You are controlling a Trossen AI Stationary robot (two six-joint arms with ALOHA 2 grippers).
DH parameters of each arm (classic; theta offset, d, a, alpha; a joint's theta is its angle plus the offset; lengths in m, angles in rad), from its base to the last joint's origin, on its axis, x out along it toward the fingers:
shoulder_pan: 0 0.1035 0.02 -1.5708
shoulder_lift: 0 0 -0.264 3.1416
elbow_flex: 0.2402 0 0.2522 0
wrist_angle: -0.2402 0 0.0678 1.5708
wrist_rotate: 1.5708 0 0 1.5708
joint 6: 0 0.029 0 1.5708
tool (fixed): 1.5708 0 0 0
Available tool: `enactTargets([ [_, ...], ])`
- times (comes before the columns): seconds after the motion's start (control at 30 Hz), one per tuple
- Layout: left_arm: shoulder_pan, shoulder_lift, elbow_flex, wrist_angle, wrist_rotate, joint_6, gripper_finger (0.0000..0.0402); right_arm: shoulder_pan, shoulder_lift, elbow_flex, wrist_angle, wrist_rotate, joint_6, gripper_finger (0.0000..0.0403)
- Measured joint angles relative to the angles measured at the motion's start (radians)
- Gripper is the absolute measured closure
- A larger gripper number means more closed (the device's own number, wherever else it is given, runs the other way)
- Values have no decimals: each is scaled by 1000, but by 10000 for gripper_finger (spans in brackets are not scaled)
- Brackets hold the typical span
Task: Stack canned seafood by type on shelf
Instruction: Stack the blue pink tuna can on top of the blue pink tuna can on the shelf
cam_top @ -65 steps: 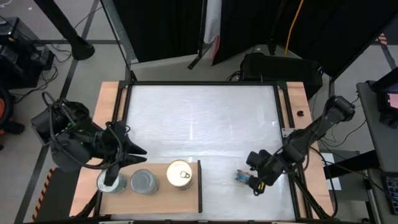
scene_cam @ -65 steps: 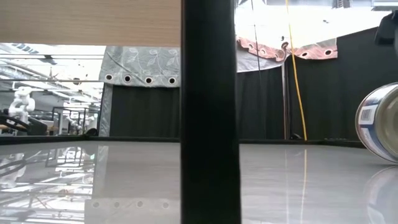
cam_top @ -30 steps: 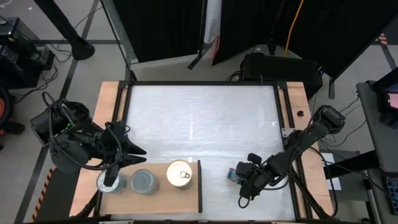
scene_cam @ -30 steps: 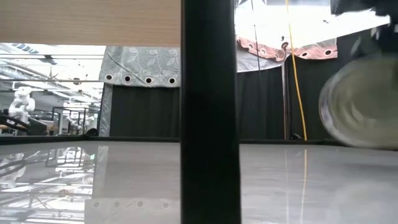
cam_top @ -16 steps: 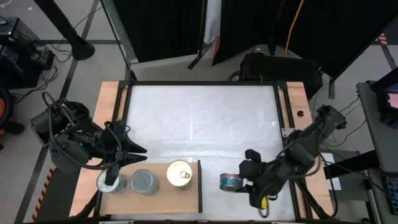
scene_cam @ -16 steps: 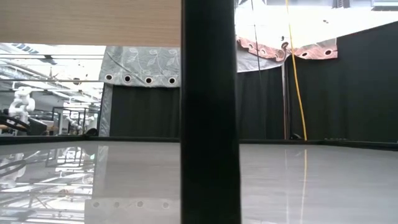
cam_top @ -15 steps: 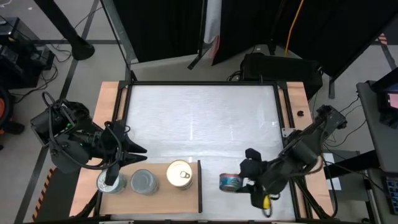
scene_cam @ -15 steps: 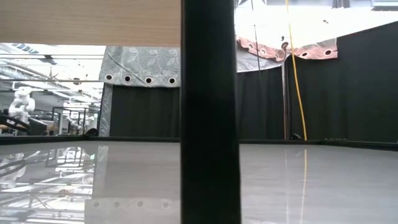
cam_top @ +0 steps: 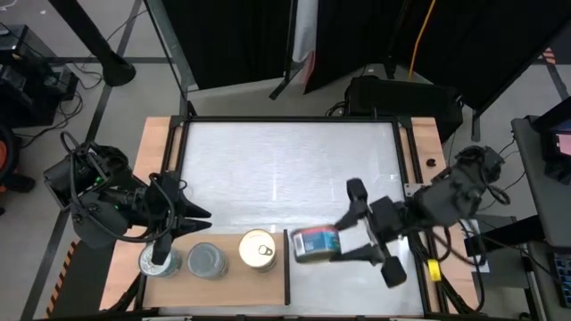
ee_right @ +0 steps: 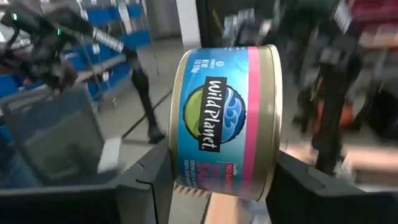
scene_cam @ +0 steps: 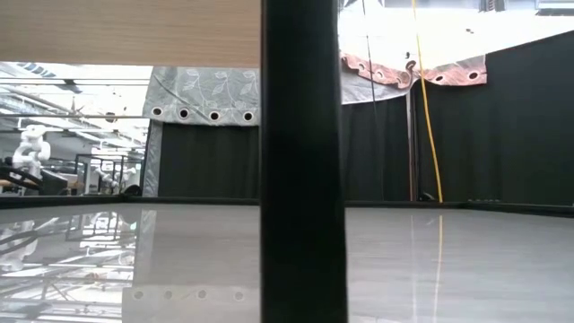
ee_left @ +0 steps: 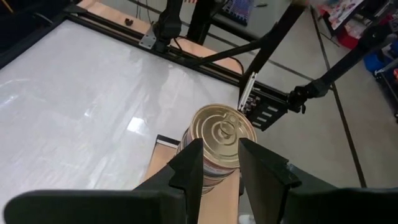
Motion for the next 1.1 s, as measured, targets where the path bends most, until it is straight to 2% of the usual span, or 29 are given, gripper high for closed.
enactTargets([
  [0.17,0,0,0,0,0,-8,295,-49,4,2,126,7,-138,227],
  [0.37,5,0,0,0,-1,-8,295,-75,36,2,157,1,-279,227],
  [0.67,51,0,0,0,-2,-8,295,-58,150,2,261,0,-639,227],
  [0.77,62,0,0,0,1,-8,295,-55,180,2,285,40,-722,227],
  [1.1,67,0,0,4,5,-9,295,-64,252,2,204,189,-947,227],
])
